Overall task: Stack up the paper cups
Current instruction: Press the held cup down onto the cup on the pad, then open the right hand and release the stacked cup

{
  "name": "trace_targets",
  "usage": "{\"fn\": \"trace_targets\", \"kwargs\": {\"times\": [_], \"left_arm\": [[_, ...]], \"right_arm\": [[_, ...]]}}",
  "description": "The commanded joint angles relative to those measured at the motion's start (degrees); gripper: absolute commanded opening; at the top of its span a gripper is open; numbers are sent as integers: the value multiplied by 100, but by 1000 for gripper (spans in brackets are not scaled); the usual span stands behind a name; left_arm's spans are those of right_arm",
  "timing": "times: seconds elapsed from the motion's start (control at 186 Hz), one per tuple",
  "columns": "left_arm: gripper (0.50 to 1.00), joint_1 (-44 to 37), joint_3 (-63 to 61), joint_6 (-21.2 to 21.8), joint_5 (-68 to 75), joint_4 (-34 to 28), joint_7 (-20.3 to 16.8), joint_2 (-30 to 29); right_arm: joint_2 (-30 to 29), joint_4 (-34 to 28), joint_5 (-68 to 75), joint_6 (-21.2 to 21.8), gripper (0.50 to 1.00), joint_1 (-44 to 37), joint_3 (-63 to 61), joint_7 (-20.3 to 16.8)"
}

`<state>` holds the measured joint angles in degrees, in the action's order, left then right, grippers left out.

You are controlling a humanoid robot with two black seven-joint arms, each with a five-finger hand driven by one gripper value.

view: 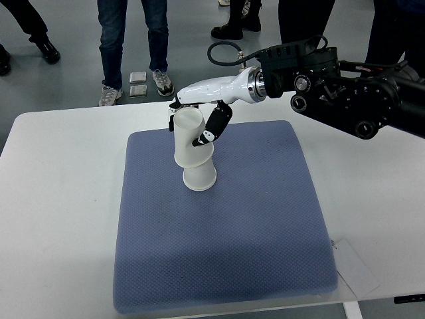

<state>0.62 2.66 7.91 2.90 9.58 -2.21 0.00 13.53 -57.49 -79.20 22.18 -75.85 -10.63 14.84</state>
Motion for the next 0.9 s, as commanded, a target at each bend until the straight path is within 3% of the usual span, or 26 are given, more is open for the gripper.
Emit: {"fn": "trace_targets", "kwargs": {"times": [0.0, 0.381, 0.456, 0.526, 0.553, 0.896], "left_arm": [[1000, 0, 7, 0, 0, 0, 1, 0], [1000, 0, -2, 0, 0, 0, 1, 0], [1000, 9, -2, 0, 0, 0, 1, 0], [1000, 0, 7, 0, 0, 0, 1, 0], [1000, 0, -2, 0, 0, 0, 1, 0], [1000, 0, 7, 0, 0, 0, 1, 0]], "right_arm": [[-8, 1, -26, -3, 500, 27, 17, 2], [-105, 106, -43, -399, 500, 220, 52, 2], [-131, 115, -35, -618, 666, 317, 61, 11], [-131, 115, -35, -671, 862, 352, 70, 11], [-131, 115, -35, -654, 897, 352, 70, 11], [-61, 106, -35, -609, 911, 343, 184, 11]]}}
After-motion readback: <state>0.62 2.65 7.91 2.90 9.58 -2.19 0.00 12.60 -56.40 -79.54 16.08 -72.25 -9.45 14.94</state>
